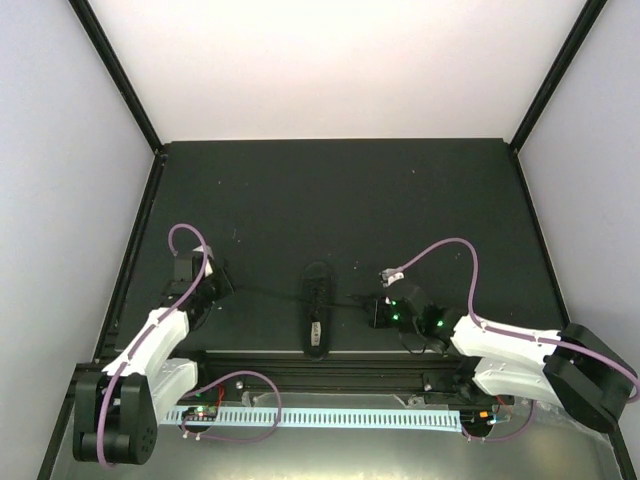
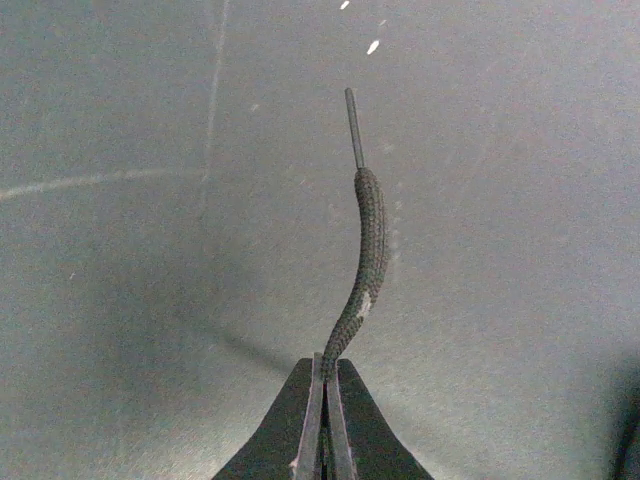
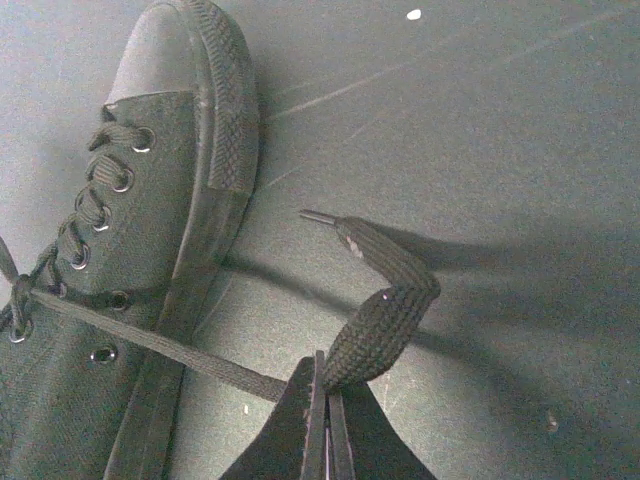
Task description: Tie the shoes
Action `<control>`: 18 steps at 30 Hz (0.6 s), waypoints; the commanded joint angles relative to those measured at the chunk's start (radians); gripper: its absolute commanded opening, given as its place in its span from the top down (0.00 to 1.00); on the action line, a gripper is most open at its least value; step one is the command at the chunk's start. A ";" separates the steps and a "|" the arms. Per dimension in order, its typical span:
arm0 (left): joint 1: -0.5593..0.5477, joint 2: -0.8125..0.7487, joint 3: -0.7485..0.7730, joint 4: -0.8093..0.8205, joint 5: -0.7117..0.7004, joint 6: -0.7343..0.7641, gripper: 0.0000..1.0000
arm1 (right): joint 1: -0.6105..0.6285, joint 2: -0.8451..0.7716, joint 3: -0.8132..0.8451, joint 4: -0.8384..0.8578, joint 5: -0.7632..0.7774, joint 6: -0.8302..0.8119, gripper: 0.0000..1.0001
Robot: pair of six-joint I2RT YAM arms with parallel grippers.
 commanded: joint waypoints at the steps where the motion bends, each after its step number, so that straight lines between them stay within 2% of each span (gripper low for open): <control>1: 0.042 -0.015 -0.022 0.039 -0.019 -0.034 0.98 | -0.006 -0.010 -0.040 -0.016 0.049 0.030 0.98; 6: 0.044 -0.004 -0.015 0.025 0.011 -0.033 0.98 | -0.006 0.004 -0.038 0.013 0.017 0.022 0.98; 7: 0.045 -0.003 -0.009 0.022 0.030 -0.027 0.95 | -0.006 0.002 -0.034 0.011 0.016 0.021 0.98; 8: 0.043 -0.002 -0.004 0.017 0.051 -0.021 0.86 | -0.006 -0.001 -0.029 0.007 0.015 0.018 0.98; 11: 0.033 -0.019 0.014 0.005 0.111 -0.013 0.41 | -0.006 -0.014 -0.007 -0.010 0.015 0.001 0.98; 12: 0.021 -0.035 0.021 0.000 0.116 -0.008 0.31 | -0.006 -0.019 0.000 -0.016 0.015 -0.005 0.98; 14: -0.028 -0.074 0.037 0.000 0.136 0.034 0.25 | -0.006 -0.024 0.015 -0.028 0.017 -0.015 0.98; 18: -0.204 -0.137 0.055 0.030 0.210 0.144 0.24 | -0.005 -0.027 0.039 -0.040 0.022 -0.031 0.98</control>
